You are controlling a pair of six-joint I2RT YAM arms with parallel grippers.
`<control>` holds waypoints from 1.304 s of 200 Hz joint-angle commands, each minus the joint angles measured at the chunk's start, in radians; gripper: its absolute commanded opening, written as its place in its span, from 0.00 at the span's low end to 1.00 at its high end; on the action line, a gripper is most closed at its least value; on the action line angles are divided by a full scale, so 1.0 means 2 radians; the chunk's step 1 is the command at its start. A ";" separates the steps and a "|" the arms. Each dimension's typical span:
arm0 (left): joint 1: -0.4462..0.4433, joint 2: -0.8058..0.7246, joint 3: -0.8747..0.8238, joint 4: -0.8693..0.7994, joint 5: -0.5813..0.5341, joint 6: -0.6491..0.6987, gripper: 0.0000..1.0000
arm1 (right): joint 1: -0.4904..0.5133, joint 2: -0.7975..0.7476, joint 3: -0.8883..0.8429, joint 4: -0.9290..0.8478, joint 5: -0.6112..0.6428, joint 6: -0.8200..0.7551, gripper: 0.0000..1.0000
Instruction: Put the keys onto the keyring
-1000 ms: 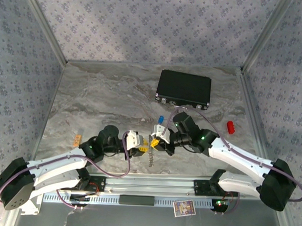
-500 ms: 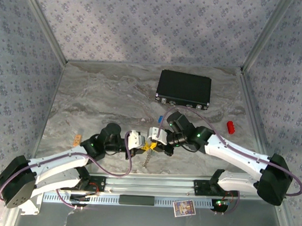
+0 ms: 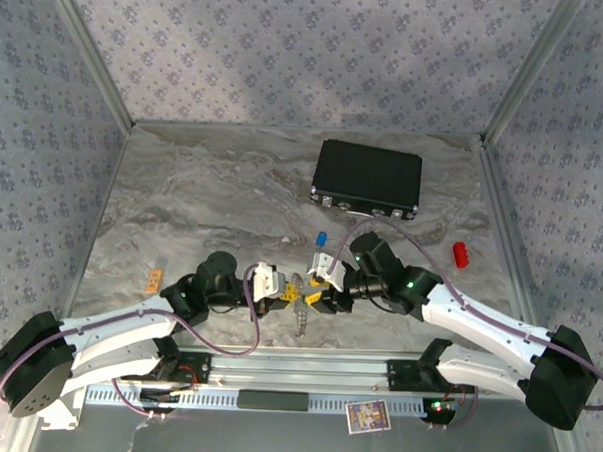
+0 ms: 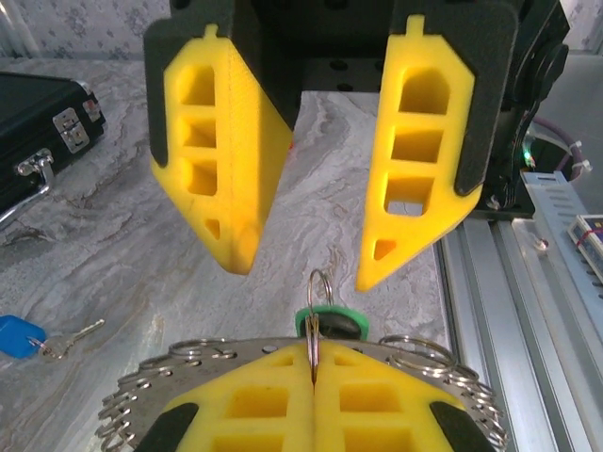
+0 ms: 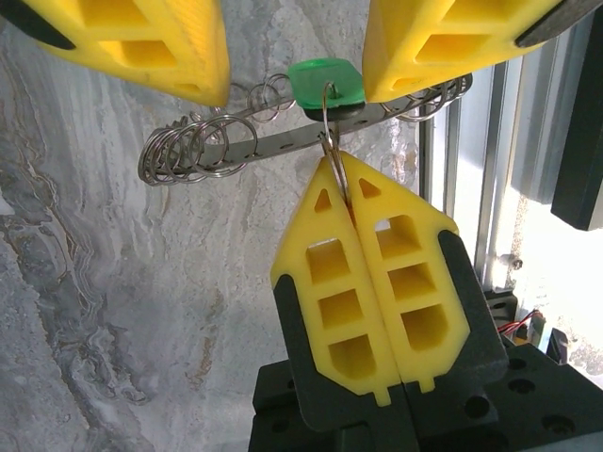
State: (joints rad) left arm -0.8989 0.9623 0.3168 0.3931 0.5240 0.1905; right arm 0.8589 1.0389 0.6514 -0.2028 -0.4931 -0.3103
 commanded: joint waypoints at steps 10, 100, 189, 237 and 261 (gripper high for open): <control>-0.002 -0.004 -0.003 0.026 0.004 -0.009 0.00 | -0.001 0.001 -0.003 0.018 -0.005 0.014 0.33; -0.002 -0.016 -0.004 0.030 0.001 -0.008 0.00 | -0.006 0.004 -0.007 0.001 0.008 0.005 0.00; -0.002 -0.016 -0.007 0.038 -0.003 -0.009 0.00 | 0.004 0.022 -0.006 0.006 0.006 0.003 0.09; -0.002 -0.014 -0.009 0.044 -0.002 -0.011 0.00 | 0.002 -0.013 -0.020 0.021 -0.006 0.005 0.43; -0.002 -0.015 -0.009 0.045 0.000 -0.012 0.00 | 0.005 -0.004 -0.012 0.024 -0.001 0.005 0.44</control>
State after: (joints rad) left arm -0.8989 0.9489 0.3038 0.4221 0.5049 0.1814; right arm 0.8665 1.0233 0.6209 -0.1699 -0.4862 -0.3031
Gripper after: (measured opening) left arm 0.045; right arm 0.435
